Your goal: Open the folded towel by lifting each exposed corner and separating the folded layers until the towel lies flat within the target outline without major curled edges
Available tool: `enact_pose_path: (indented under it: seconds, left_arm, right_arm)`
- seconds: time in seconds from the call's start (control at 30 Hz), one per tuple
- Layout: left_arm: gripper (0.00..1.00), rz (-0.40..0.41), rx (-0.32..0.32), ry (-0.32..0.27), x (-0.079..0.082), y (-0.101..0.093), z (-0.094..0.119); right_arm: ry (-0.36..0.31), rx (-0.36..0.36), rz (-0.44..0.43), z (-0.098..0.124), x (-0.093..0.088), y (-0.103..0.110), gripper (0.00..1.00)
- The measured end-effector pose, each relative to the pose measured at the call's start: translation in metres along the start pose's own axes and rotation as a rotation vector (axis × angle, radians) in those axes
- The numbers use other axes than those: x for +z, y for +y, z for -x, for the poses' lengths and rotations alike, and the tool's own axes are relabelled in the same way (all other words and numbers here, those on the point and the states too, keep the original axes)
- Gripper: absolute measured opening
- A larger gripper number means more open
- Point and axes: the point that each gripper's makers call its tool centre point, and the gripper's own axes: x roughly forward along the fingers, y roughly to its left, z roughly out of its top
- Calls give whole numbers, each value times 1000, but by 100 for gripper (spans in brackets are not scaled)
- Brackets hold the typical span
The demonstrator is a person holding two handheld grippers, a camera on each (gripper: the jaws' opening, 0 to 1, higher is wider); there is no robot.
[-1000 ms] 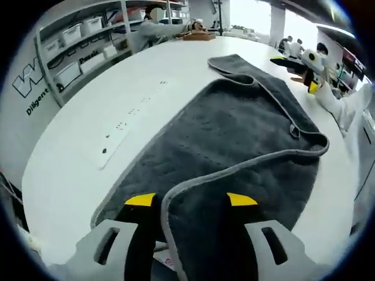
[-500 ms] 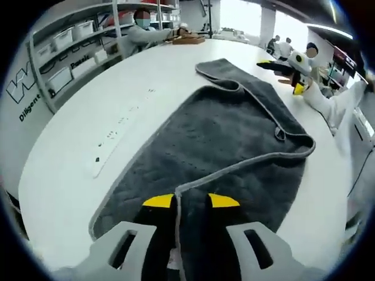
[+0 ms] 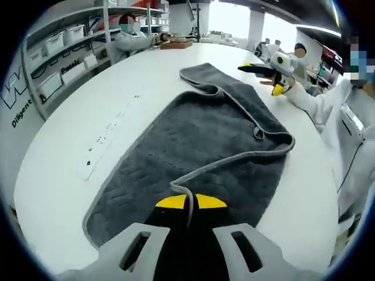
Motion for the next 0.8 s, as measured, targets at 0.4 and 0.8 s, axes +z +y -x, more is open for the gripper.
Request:
enact_pose_path:
  seconds: [0.4, 0.8]
  left_arm:
    - [3, 18, -94, 19, -33, -51, 25]
    - [3, 68, -168, 17, -62, -102, 36]
  right_arm:
    - [13, 7, 5, -2, -4, 2, 88]
    - [32, 4, 15, -4, -9, 0, 87]
